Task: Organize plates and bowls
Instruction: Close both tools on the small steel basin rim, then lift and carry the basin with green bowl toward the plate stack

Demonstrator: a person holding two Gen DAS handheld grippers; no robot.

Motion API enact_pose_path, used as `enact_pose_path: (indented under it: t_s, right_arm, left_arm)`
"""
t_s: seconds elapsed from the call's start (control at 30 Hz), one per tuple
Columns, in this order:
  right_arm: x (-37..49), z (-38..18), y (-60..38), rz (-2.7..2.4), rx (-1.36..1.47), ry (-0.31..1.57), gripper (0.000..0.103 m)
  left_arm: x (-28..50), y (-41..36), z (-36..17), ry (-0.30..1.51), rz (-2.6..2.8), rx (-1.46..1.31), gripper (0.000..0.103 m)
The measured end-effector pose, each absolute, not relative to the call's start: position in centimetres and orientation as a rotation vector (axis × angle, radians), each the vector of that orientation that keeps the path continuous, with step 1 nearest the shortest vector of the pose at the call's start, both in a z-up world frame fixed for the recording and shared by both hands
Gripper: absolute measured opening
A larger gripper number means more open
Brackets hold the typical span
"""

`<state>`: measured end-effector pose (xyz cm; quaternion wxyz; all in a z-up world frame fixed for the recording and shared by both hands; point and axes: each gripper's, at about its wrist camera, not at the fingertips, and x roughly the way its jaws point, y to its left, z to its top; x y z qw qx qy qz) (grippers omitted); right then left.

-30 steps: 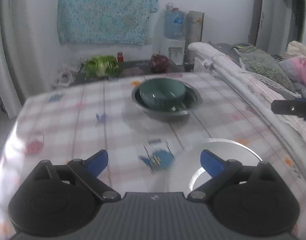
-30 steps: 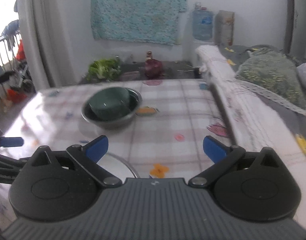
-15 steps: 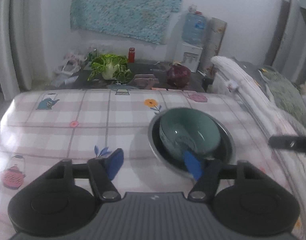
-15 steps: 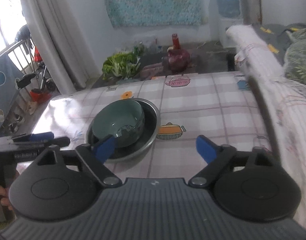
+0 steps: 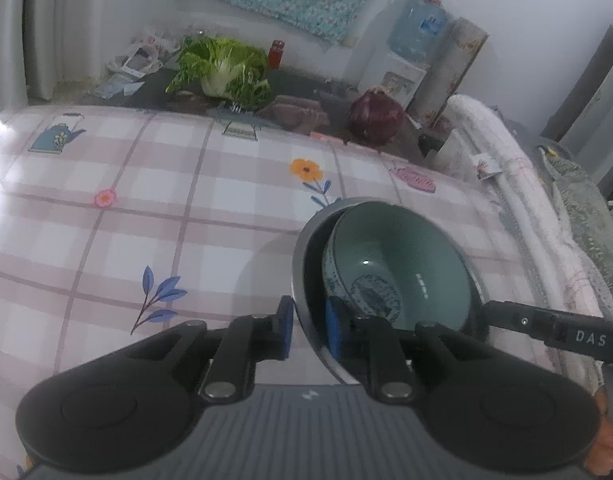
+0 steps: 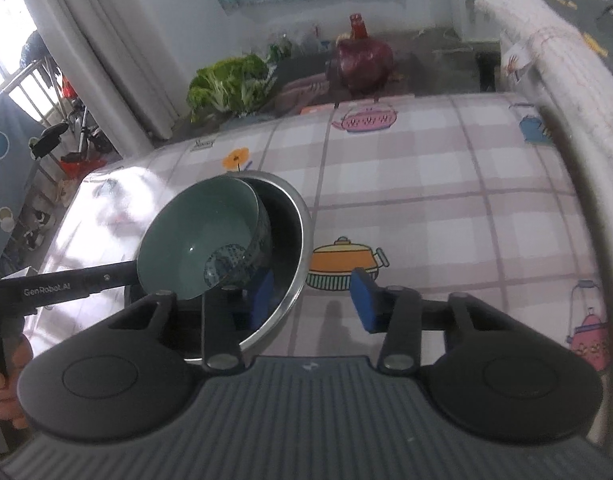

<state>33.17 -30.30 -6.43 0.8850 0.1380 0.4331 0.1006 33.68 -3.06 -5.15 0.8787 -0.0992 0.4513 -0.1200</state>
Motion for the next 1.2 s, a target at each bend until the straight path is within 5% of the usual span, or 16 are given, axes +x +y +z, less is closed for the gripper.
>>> enact_pose_path:
  t_s: [0.33,1.2]
  right_arm:
    - [35.5,-8.8,-30.3,0.254,0.416,0.950,0.011]
    - [30.9,-9.2,-27.7,0.315,0.418,0.990,0.012]
  left_arm:
    - [34.6,-3.3,-6.4,0.962,-0.235,-0.241,0.012]
    - [30.2,-1.2,-6.4,0.981,-0.243,-0.219,0.012]
